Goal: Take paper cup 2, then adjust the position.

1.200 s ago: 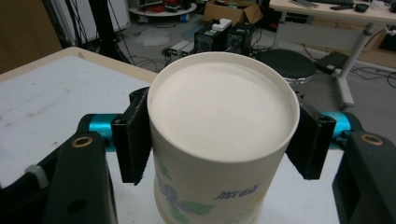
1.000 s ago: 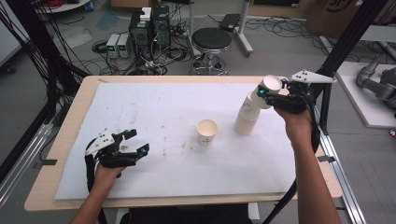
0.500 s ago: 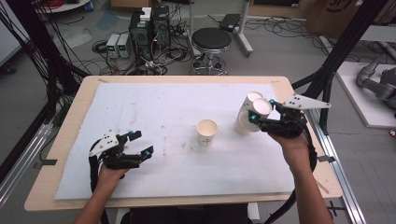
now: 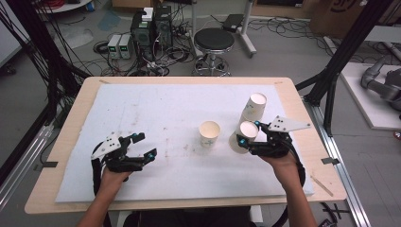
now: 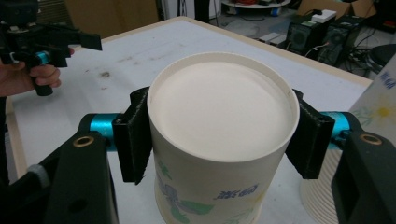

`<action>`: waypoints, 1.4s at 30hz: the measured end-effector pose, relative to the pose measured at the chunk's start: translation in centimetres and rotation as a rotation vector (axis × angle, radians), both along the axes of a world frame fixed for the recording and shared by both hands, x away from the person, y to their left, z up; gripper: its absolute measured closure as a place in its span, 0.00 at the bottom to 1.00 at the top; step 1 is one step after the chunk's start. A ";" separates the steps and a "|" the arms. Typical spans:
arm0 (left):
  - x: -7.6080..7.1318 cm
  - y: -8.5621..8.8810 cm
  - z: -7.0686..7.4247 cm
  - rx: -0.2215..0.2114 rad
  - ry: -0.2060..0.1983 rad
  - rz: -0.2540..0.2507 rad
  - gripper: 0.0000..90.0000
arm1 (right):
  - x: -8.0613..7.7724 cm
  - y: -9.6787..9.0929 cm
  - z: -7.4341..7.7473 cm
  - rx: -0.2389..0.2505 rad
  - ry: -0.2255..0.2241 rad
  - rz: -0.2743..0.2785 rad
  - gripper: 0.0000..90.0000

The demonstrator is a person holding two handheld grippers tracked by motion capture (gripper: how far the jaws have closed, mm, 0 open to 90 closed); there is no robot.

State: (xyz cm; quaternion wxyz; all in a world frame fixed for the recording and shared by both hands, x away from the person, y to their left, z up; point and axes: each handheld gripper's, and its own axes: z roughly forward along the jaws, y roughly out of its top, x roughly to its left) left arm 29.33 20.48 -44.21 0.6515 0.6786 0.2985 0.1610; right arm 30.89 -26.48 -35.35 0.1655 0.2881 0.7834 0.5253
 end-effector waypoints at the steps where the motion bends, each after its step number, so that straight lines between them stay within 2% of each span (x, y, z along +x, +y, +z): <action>1: 0.1 -0.1 -0.1 0.005 0.005 -0.002 0.18 | -0.1 0.1 -0.4 0.002 0.001 0.009 0.38; 10: 0.1 -0.6 0.0 0.018 -0.006 -0.011 0.17 | -0.3 0.4 -0.8 0.002 -0.005 0.029 0.38; 20: 0.2 -1.1 0.0 0.002 -0.008 -0.051 0.17 | -0.3 0.5 -1.2 0.010 0.009 0.039 0.38; 29: 0.0 -1.2 0.1 0.002 -0.010 -0.088 0.17 | 0.0 1.8 -1.4 0.007 0.014 0.074 0.38; 32: -0.3 -1.6 0.4 0.027 -0.012 -0.109 0.17 | 0.0 2.4 -1.5 -0.002 0.016 0.093 0.38; 34: -0.4 -1.7 0.4 0.028 -0.011 -0.119 0.17 | -0.1 2.7 -1.5 0.000 0.010 0.102 0.38; 36: -0.6 -2.1 0.6 0.023 -0.016 -0.134 0.17 | -0.2 3.1 -1.5 -0.001 0.004 0.111 0.38; 37: -0.9 -2.4 0.8 0.036 -0.036 -0.145 0.17 | -0.2 3.3 -1.5 -0.001 0.004 0.118 0.38; 38: -0.9 -2.4 0.8 0.036 -0.036 -0.145 0.17 | -0.1 3.5 -1.5 -0.003 0.001 0.127 0.38; 40: -1.1 -3.1 1.1 0.049 -0.076 -0.157 0.17 | -0.1 3.8 -1.3 -0.002 0.000 0.144 0.38; 42: -1.0 -3.5 1.2 0.046 -0.077 -0.168 0.17 | -0.2 4.1 -1.2 -0.001 -0.005 0.155 0.38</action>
